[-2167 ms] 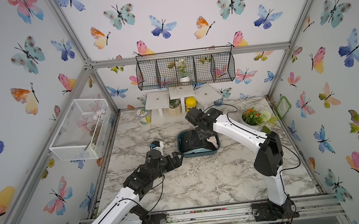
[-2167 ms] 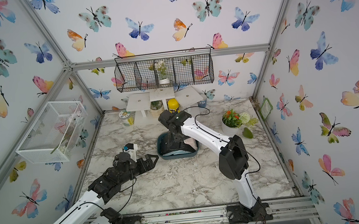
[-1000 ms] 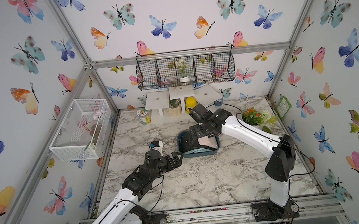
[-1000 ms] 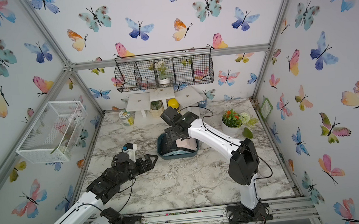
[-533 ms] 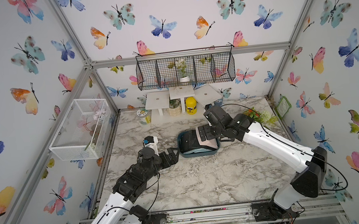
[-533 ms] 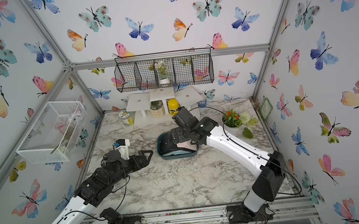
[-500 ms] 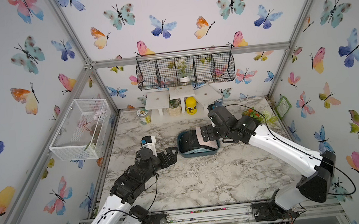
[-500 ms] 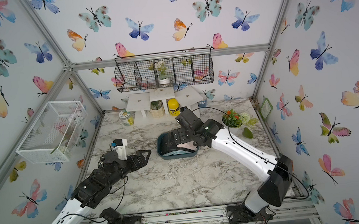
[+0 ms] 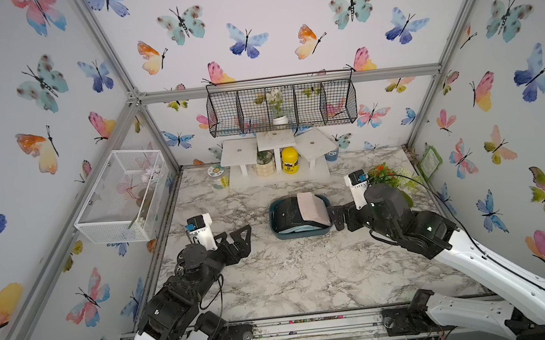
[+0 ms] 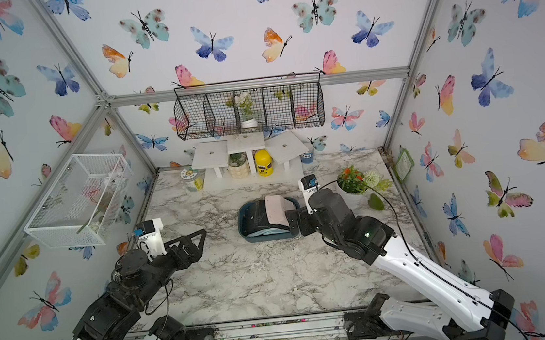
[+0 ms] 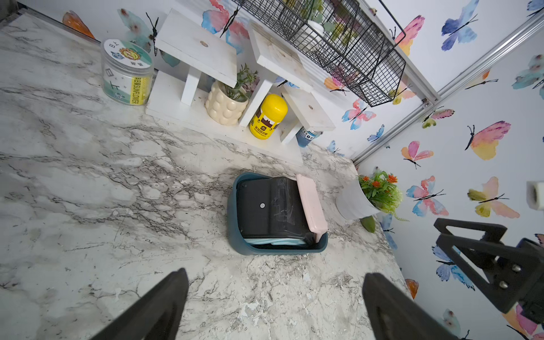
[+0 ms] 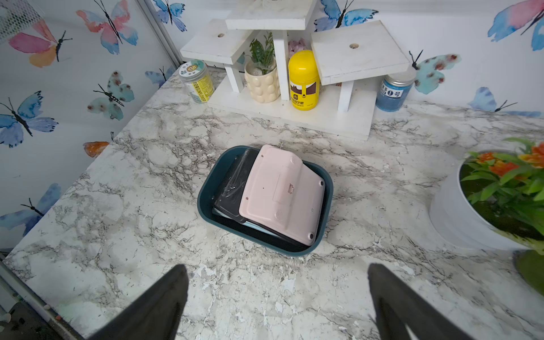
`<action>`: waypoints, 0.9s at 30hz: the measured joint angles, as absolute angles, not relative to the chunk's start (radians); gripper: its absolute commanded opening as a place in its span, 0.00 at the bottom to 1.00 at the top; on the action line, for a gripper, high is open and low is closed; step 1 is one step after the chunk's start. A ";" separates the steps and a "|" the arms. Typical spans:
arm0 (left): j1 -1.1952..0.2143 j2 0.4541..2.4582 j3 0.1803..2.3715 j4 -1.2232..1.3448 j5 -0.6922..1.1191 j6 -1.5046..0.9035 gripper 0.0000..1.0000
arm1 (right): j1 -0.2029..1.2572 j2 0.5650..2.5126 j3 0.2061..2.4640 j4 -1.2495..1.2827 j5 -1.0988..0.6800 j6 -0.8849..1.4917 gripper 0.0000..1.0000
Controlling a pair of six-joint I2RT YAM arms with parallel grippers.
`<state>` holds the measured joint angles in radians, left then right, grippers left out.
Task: Put the calculator in the storage box
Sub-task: Reset both arms
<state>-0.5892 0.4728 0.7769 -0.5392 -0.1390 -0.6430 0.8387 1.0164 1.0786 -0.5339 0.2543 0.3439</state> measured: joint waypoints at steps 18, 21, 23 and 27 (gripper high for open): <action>-0.589 0.490 0.620 -0.472 -0.303 -0.647 0.99 | 0.839 0.645 0.546 -0.155 0.499 0.162 0.98; -0.589 0.502 0.562 -0.437 -0.334 -0.646 0.99 | 0.839 0.618 0.469 -0.067 0.537 0.117 0.99; -0.589 0.493 0.526 -0.415 -0.362 -0.643 0.99 | 0.839 0.607 0.425 -0.016 0.556 0.093 0.99; -0.587 0.464 0.471 -0.362 -0.440 -0.605 0.99 | 0.839 0.593 0.336 0.112 0.617 0.036 0.99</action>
<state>-0.5865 0.4637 0.4709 -0.3618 -0.4400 -0.6052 0.8387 0.5926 0.3355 0.1120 0.6167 0.0364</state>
